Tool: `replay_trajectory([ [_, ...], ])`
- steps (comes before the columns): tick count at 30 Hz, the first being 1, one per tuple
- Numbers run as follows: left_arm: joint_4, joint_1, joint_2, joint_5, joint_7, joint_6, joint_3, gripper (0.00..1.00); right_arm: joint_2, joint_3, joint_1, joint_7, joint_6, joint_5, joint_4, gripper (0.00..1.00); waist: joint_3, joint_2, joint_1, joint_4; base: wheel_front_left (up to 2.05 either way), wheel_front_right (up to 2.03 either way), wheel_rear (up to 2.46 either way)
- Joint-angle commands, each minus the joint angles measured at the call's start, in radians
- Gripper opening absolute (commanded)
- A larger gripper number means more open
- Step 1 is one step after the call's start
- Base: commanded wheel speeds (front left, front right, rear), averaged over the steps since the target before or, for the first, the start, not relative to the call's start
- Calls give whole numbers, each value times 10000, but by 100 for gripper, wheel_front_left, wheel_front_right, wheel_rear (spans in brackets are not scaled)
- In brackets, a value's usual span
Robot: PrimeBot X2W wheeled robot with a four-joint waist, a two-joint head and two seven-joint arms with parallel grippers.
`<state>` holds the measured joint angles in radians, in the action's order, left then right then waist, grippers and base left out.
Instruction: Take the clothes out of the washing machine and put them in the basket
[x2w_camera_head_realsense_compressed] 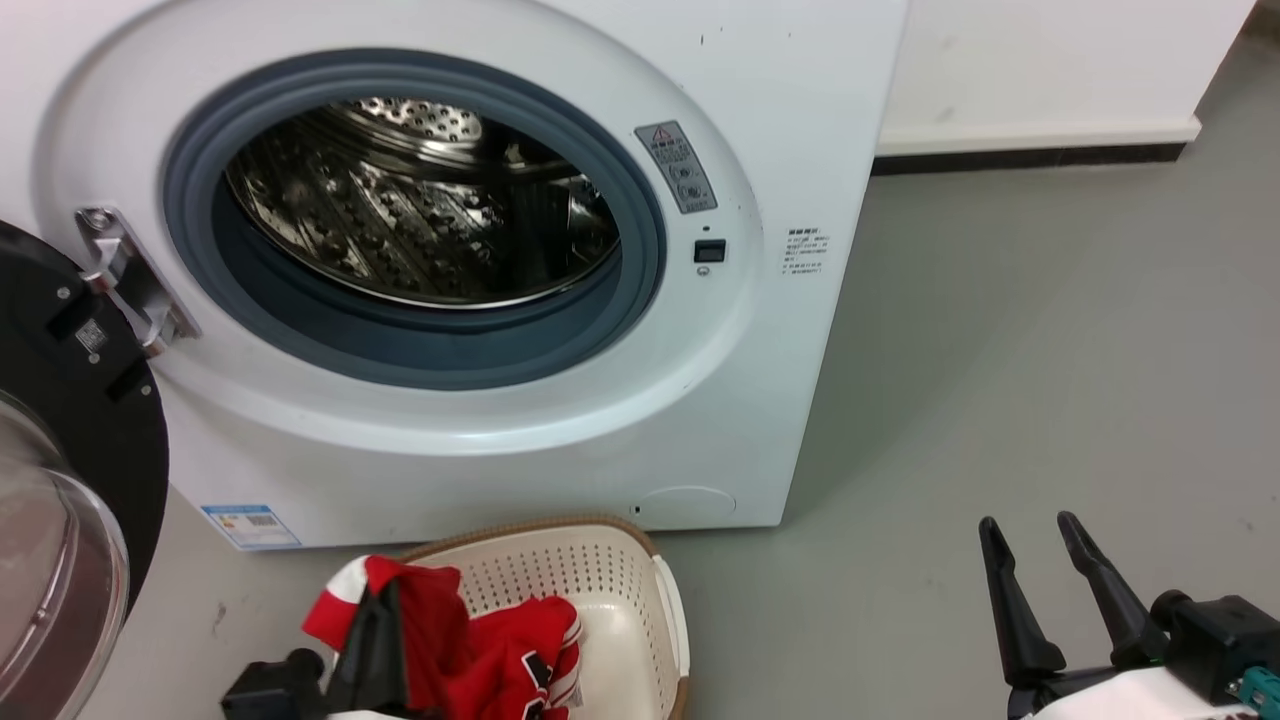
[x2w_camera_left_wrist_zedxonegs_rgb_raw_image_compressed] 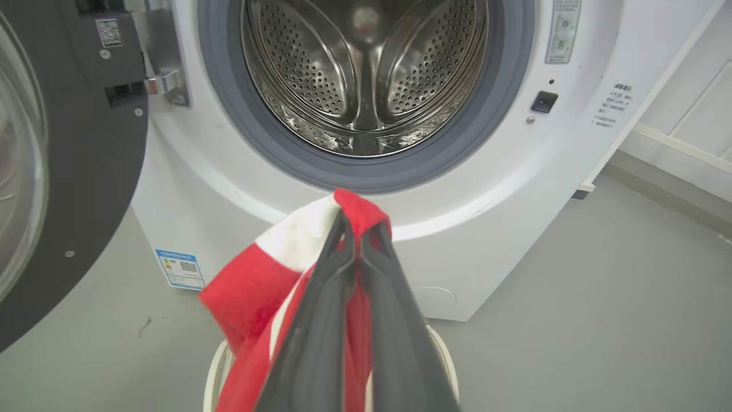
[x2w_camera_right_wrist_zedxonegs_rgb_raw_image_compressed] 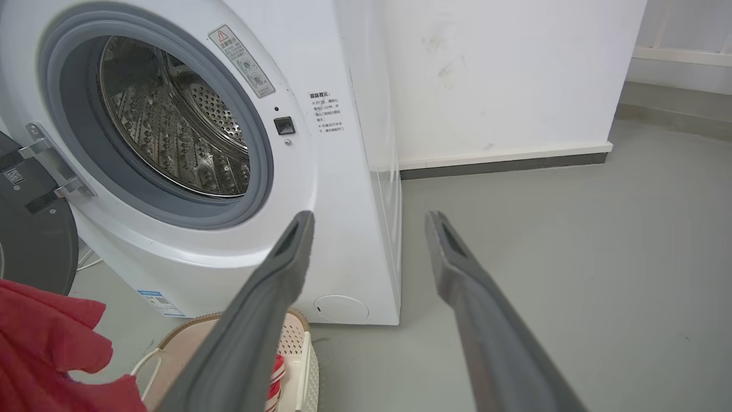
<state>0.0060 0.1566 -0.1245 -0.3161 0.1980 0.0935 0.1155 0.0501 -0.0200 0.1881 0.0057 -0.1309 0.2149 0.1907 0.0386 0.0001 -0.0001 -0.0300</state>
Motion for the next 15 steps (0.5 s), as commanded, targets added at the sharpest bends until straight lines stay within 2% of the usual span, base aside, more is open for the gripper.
replay_trajectory([
  [1, 149, -232, 75, -63, 127, -48, 66, 0, 0, -60, -225, -20, 3, -8, 62, 100, 461, -1, 1, 112, 0, 0, 0],
  [15, 2676, -2527, 455, -198, 655, -444, 43, 0, 0, -402, -1384, -221, 3, -184, 70, 100, 2805, -1, 1, -350, 0, 0, 0],
])
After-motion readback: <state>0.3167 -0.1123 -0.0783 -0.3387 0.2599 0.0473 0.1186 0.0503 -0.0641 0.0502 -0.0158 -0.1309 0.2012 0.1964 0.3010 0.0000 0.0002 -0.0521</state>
